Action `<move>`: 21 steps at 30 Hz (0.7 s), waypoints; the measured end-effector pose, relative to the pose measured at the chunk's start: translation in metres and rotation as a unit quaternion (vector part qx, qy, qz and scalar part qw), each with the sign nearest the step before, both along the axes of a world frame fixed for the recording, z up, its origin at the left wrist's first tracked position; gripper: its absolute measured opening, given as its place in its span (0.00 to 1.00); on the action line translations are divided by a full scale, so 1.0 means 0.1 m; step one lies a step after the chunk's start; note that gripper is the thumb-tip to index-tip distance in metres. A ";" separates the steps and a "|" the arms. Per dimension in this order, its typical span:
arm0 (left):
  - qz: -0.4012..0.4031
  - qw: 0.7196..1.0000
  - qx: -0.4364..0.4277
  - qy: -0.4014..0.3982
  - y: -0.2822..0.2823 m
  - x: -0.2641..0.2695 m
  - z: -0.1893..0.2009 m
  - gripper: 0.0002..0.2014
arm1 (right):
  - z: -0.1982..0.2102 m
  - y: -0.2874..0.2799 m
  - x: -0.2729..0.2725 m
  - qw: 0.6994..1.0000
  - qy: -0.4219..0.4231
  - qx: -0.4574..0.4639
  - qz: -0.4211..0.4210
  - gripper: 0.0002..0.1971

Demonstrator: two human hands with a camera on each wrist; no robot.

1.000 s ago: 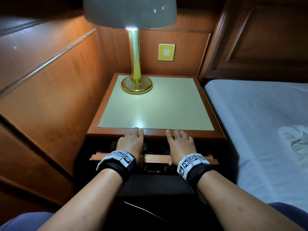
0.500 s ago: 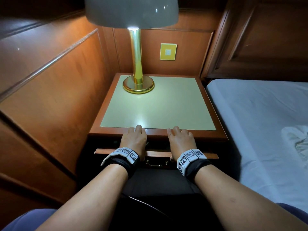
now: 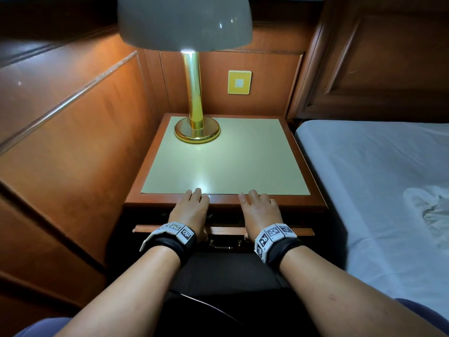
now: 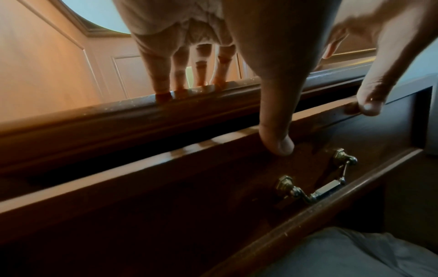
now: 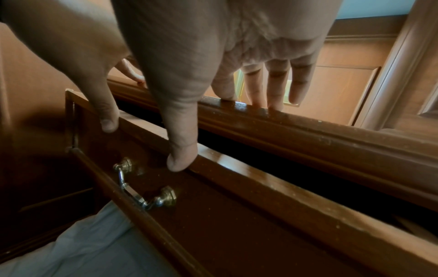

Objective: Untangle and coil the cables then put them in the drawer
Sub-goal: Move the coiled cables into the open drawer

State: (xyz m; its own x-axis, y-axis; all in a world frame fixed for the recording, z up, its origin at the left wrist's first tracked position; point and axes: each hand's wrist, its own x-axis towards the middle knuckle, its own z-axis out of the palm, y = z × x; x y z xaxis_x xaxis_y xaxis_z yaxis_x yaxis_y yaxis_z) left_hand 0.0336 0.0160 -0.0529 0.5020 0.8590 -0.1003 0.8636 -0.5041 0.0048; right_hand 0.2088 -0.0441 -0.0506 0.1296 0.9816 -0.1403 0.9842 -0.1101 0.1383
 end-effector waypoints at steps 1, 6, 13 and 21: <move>0.000 1.000 -0.003 0.005 0.00 0.01 0.02 0.39 | 0.00 -0.01 0.00 1.000 0.007 -0.002 -0.002 0.43; 0.003 0.999 -0.014 0.029 0.03 0.03 0.07 0.41 | -0.01 -0.01 0.00 0.999 0.037 0.008 -0.012 0.45; 0.017 0.999 0.002 0.036 0.03 0.05 0.03 0.36 | -0.07 0.00 0.03 0.999 0.024 0.026 -0.002 0.42; 0.032 0.998 0.007 0.057 0.09 0.15 0.00 0.34 | -0.08 0.05 0.07 1.000 0.017 0.020 -0.003 0.42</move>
